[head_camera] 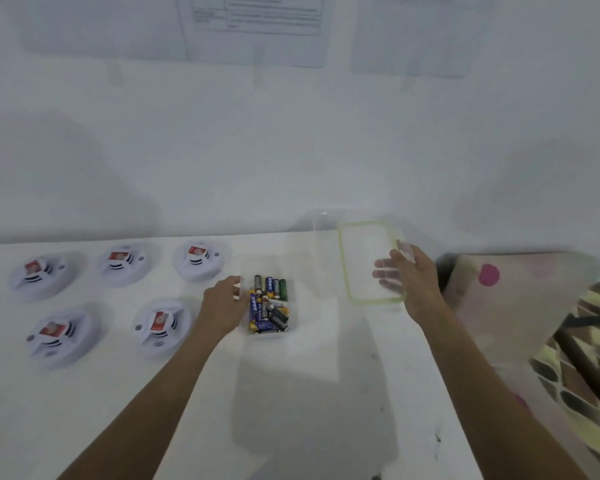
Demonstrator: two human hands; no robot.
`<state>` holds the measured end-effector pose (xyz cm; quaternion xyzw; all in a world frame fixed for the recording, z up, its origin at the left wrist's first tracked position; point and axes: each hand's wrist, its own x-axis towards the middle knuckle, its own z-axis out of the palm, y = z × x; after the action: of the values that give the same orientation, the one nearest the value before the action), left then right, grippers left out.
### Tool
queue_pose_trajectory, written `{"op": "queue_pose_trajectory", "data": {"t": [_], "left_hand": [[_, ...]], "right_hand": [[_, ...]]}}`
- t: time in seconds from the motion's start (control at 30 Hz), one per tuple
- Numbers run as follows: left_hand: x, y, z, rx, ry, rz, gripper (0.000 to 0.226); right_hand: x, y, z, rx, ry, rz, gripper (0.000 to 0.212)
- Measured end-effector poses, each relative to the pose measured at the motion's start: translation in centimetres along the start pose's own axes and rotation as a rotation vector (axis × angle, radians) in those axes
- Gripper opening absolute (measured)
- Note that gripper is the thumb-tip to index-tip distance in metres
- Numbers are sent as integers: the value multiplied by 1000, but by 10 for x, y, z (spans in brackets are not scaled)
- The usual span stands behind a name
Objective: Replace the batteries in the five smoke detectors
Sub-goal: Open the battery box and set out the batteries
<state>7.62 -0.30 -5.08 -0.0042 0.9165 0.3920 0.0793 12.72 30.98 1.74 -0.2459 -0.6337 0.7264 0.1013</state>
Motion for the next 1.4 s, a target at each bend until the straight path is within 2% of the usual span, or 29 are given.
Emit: {"op": "queue_pose_trajectory", "data": {"t": [0.3, 0.5, 0.7, 0.8, 0.97, 1.4], "left_hand": [[64, 31, 16, 51, 37, -21, 42], [89, 33, 20, 100, 60, -41, 32], [103, 28, 21, 69, 69, -49, 36], [107, 28, 21, 67, 74, -56, 39], [114, 22, 20, 74, 94, -68, 43], [121, 24, 16, 53, 136, -100, 44]], "right_hand": [[93, -3, -37, -66, 173, -32, 21], [125, 9, -38, -104, 163, 10, 18], [149, 38, -30, -119, 199, 32, 16], [158, 46, -26, -224, 239, 7, 18], [162, 51, -26, -570, 260, -96, 32], [163, 67, -12, -861, 249, -151, 36]]}}
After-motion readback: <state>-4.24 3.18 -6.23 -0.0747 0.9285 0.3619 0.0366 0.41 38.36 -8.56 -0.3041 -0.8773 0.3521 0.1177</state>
